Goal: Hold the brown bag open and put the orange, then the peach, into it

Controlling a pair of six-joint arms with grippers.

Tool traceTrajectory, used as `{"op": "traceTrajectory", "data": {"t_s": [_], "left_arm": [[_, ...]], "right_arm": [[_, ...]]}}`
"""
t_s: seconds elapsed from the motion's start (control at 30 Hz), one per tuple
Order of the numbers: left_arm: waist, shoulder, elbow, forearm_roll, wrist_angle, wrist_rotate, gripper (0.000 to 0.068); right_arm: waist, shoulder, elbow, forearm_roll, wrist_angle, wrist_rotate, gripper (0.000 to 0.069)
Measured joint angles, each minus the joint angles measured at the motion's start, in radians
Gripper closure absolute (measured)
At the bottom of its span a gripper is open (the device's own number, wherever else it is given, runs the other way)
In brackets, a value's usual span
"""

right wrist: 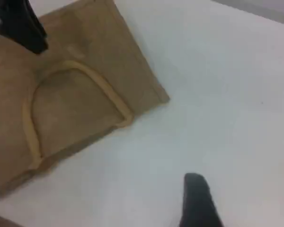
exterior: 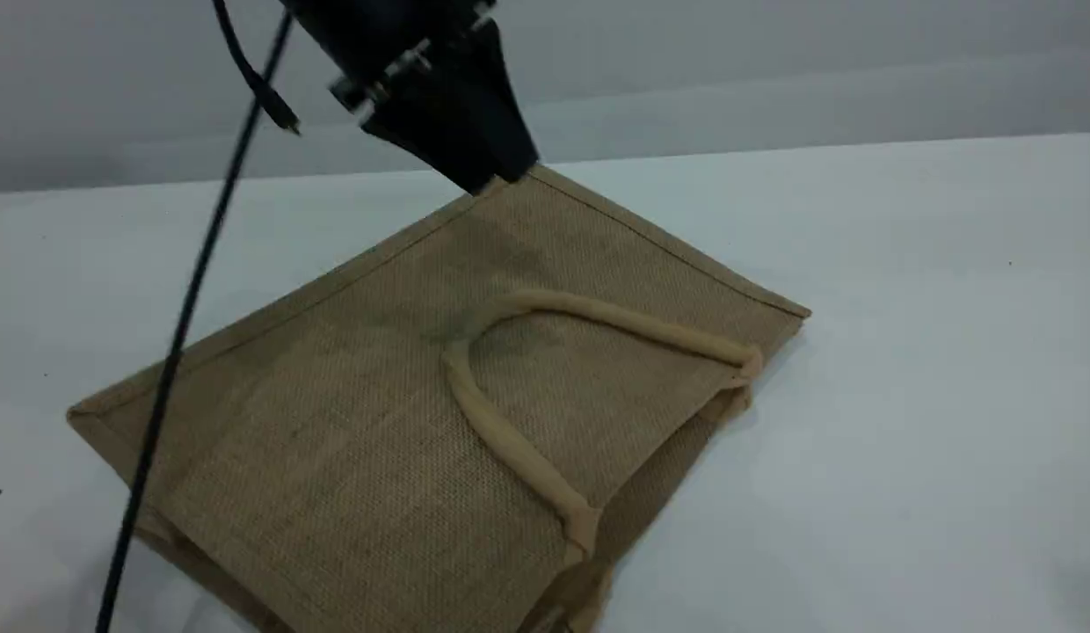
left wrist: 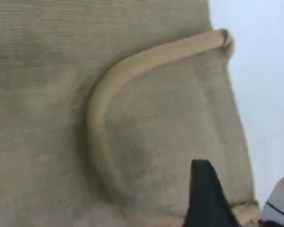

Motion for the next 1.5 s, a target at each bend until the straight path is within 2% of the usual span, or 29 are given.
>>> {"op": "traceTrajectory", "data": {"t_s": [0.2, 0.47, 0.67, 0.8, 0.93, 1.07, 1.27, 1.37, 1.5], "left_arm": [[0.001, -0.124, 0.000, 0.084, 0.001, -0.053, 0.0309], [-0.001, -0.340, 0.000, 0.205, 0.004, -0.154, 0.0309], [-0.001, -0.506, 0.001, 0.298, 0.005, -0.252, 0.0309], [-0.001, -0.608, 0.056, 0.299, 0.004, -0.270, 0.0309], [-0.001, -0.728, 0.186, 0.301, 0.001, -0.269, 0.0309], [-0.002, -0.869, 0.354, 0.308, 0.000, -0.268, 0.0309], [-0.002, -1.156, 0.629, 0.337, -0.013, -0.272, 0.0309], [-0.002, -1.323, 0.773, 0.350, -0.056, -0.310, 0.0309], [-0.002, -1.563, 0.925, 0.426, -0.122, -0.411, 0.0309]], "right_arm": [[0.000, -0.187, 0.216, -0.002, -0.002, -0.004, 0.0316], [0.000, -0.528, 0.573, -0.002, -0.118, 0.034, 0.0317], [0.000, -0.788, 0.740, -0.002, -0.198, 0.035, 0.0317], [0.000, -0.917, 0.756, -0.006, -0.172, 0.073, 0.0317], [0.000, -0.961, 0.777, -0.022, -0.147, 0.155, 0.0317], [0.000, -0.961, 0.776, -0.082, -0.160, 0.236, 0.0317], [0.000, -0.961, 0.775, -0.084, -0.158, 0.241, 0.0317], [0.000, -0.960, 0.774, -0.082, -0.158, 0.240, 0.0317], [0.000, -0.960, 0.774, -0.081, -0.158, 0.239, 0.0317]]}}
